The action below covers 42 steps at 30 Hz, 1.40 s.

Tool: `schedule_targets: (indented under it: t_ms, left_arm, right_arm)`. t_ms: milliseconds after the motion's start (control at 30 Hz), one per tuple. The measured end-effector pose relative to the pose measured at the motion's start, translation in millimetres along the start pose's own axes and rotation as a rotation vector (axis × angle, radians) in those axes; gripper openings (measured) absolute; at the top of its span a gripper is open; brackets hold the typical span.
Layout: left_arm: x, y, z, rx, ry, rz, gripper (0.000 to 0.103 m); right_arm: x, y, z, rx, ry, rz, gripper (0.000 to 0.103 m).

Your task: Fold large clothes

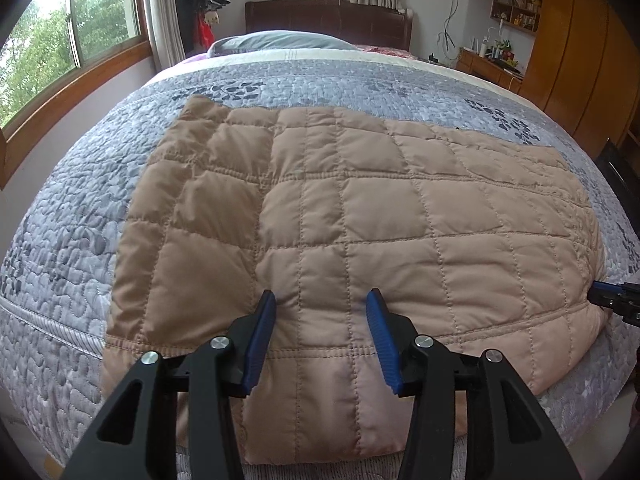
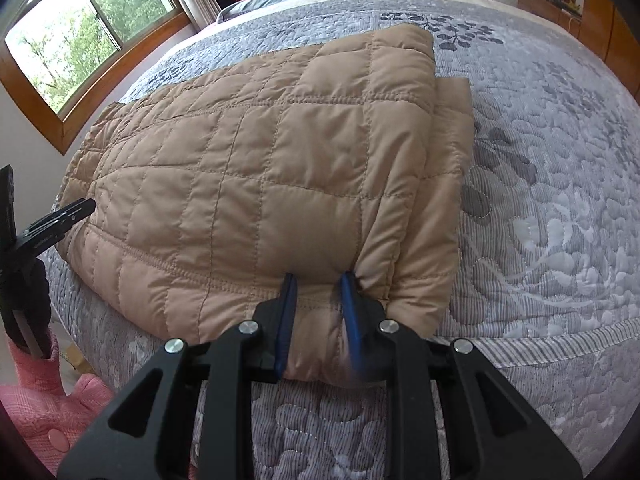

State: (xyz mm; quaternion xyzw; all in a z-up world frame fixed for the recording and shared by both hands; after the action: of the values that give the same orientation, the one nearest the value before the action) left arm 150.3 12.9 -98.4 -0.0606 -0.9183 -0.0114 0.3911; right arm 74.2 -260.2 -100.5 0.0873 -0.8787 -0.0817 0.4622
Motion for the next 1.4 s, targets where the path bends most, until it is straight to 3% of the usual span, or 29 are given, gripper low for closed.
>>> schedule_targets:
  t_ms: [500,733,1133,1400]
  left_arm:
    - [6.6,0.4,1.4,0.006,-0.014,-0.017,0.048]
    - [41.7,9.6,6.8,0.029,-0.028,-0.056,0.048]
    - [76.2,27.6,33.7,0.138,0.015,-0.070,0.049]
    - [60.6,45.1,53.2,0.284,0.086,-0.002,0.054]
  right_arm:
    - [-0.4,2.3,-0.7,0.016,-0.003,0.027,0.021]
    - [-1.6,3.3,-2.4,0.019,0.013,0.025,0.022]
    - [-2.3,3.5,-3.0,0.014,0.019,0.009,0.022]
    - [-1.9,4.1,-1.8,0.011,0.019,-0.001,0.022]
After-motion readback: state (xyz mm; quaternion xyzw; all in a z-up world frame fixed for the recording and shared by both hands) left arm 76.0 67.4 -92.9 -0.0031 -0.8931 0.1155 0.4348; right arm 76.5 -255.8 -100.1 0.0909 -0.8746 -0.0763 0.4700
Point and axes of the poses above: each gripper's, at about its wrist camera, not at the fingertips, and x roughly against the way its jaws point, y to its left, z to its underside, the point moved 2 cm from there along -x, roughly the way its jaws point, and after that the axes turned 8 degrees about -y, right-handed, at the moved point
